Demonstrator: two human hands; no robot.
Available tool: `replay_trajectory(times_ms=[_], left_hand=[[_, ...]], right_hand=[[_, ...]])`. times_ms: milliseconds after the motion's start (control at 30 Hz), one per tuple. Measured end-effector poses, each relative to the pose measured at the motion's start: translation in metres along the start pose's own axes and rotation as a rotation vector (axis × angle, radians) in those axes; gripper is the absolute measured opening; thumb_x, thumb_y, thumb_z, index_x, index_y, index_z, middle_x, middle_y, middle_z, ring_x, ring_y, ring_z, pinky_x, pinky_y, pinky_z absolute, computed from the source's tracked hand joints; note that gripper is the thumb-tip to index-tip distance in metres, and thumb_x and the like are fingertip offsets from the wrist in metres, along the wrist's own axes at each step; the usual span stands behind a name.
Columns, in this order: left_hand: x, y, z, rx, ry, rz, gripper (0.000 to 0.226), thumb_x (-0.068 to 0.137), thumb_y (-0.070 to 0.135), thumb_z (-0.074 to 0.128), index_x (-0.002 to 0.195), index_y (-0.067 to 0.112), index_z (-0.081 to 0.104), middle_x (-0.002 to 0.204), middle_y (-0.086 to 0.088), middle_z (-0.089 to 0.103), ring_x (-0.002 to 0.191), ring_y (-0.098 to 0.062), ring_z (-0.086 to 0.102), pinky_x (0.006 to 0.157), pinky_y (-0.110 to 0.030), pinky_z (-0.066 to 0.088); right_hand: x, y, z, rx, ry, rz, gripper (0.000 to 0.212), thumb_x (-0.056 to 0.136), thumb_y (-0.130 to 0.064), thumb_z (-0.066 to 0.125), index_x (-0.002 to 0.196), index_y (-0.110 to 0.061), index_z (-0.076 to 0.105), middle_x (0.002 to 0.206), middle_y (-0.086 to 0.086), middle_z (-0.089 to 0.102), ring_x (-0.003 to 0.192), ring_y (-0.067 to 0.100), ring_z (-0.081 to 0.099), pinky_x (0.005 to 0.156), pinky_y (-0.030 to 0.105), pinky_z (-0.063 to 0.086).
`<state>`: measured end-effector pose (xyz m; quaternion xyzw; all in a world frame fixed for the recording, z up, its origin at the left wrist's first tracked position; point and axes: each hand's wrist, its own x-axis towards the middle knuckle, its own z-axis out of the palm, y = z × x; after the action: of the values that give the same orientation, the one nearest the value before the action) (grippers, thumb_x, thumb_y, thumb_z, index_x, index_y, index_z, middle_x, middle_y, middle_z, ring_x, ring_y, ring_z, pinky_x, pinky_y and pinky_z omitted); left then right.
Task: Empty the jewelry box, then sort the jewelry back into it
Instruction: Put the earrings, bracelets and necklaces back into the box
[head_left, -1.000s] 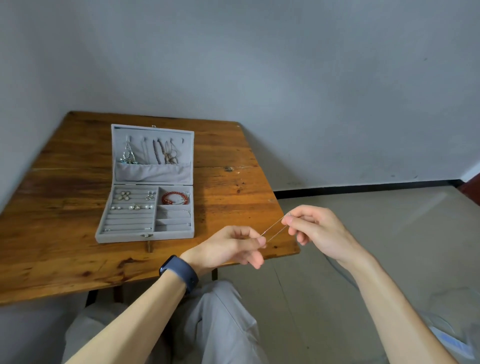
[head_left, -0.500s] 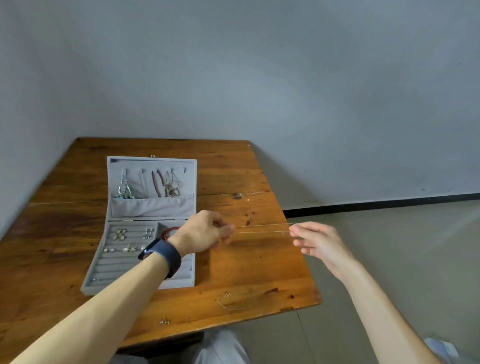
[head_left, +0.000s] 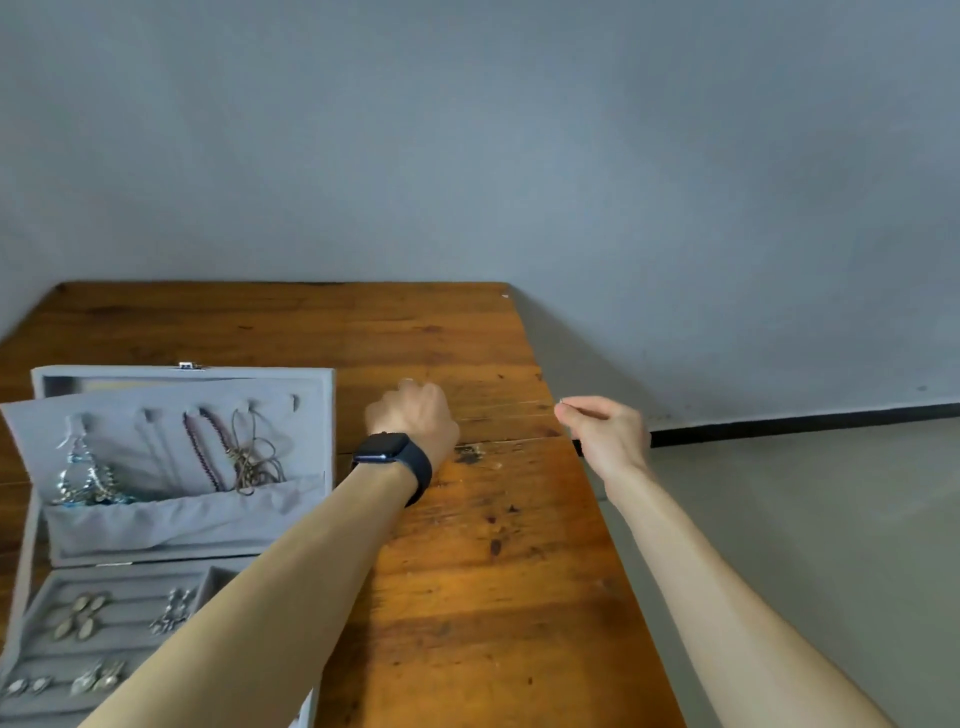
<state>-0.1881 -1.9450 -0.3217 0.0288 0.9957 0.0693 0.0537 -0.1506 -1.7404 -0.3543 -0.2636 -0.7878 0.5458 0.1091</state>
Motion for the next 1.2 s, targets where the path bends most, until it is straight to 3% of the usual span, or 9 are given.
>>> replay_trajectory(times_ms=[100,267,433,567,667,767,967,1133,1200], left_hand=[[0.015,0.001,0.01,0.041,0.003,-0.029,0.03,0.093,0.024,0.046,0.116,0.011,0.061,0.132,-0.012,0.048,0.117,-0.032,0.047,0.088,-0.043,0.044],[0.027,0.0,0.023,-0.108,0.051,-0.097,0.041,0.09,0.029,0.049,0.129,0.016,0.055,0.15,-0.011,0.039,0.133,-0.033,0.035,0.104,-0.048,0.036],[0.029,-0.004,0.032,-0.141,0.104,-0.078,0.036,0.092,0.03,0.051,0.126,0.02,0.053,0.142,-0.01,0.046,0.129,-0.031,0.04,0.103,-0.047,0.038],[0.023,-0.003,0.027,-0.157,0.084,-0.064,0.032,0.096,0.026,0.042,0.124,0.018,0.054,0.138,-0.01,0.048,0.126,-0.031,0.041,0.101,-0.047,0.037],[0.011,-0.002,0.021,-0.159,0.06,-0.053,0.032,0.096,0.021,0.04,0.125,0.015,0.052,0.131,-0.011,0.053,0.122,-0.031,0.044,0.096,-0.045,0.037],[-0.007,0.002,0.016,-0.14,0.043,-0.013,0.033,0.095,0.022,0.041,0.126,0.015,0.051,0.129,-0.011,0.055,0.122,-0.03,0.045,0.095,-0.044,0.038],[-0.059,0.004,0.014,-0.097,0.015,0.137,0.046,0.095,0.025,0.042,0.14,0.015,0.045,0.15,-0.008,0.043,0.137,-0.029,0.036,0.107,-0.046,0.035],[-0.138,-0.01,0.019,-0.135,0.031,0.249,0.051,0.096,0.03,0.043,0.146,0.022,0.041,0.153,-0.005,0.041,0.143,-0.026,0.031,0.113,-0.043,0.031],[-0.176,-0.023,0.021,-0.167,0.06,0.274,0.052,0.096,0.033,0.043,0.147,0.024,0.04,0.154,-0.003,0.04,0.144,-0.025,0.03,0.114,-0.043,0.031]], right_hand=[[0.021,0.002,0.02,-0.079,0.01,0.008,0.012,0.088,-0.033,0.075,0.099,-0.029,0.078,0.094,-0.015,0.067,0.092,0.007,0.056,0.083,0.022,0.043],[0.039,0.014,0.037,-0.085,0.031,0.011,0.014,0.087,-0.03,0.075,0.1,-0.028,0.076,0.102,-0.012,0.07,0.092,0.008,0.061,0.082,0.023,0.048],[0.036,0.018,0.039,-0.109,0.014,-0.069,0.016,0.093,-0.031,0.068,0.108,-0.028,0.075,0.107,-0.014,0.066,0.101,0.007,0.056,0.082,0.018,0.044],[0.031,0.018,0.031,-0.066,-0.002,-0.051,0.023,0.097,-0.031,0.062,0.119,-0.029,0.07,0.11,-0.017,0.061,0.106,0.004,0.052,0.095,0.023,0.042],[0.025,0.021,0.019,-0.047,-0.004,-0.024,0.023,0.098,-0.025,0.06,0.118,-0.032,0.068,0.119,-0.011,0.064,0.111,0.012,0.06,0.102,0.034,0.049],[0.012,0.019,0.003,-0.039,-0.008,-0.004,0.023,0.095,-0.019,0.06,0.112,-0.032,0.067,0.115,-0.005,0.068,0.107,0.019,0.066,0.099,0.042,0.054],[-0.056,0.007,-0.02,-0.147,-0.034,-0.111,0.026,0.098,-0.017,0.058,0.122,-0.025,0.066,0.122,-0.007,0.067,0.116,0.012,0.061,0.096,0.023,0.044],[-0.157,0.011,-0.035,-0.29,-0.106,-0.273,0.026,0.098,-0.028,0.059,0.122,-0.038,0.064,0.121,-0.021,0.06,0.113,0.003,0.055,0.101,0.03,0.047],[-0.2,0.016,-0.041,-0.304,-0.111,-0.358,0.026,0.097,-0.027,0.06,0.12,-0.038,0.065,0.12,-0.025,0.061,0.112,0.001,0.054,0.102,0.026,0.045]])
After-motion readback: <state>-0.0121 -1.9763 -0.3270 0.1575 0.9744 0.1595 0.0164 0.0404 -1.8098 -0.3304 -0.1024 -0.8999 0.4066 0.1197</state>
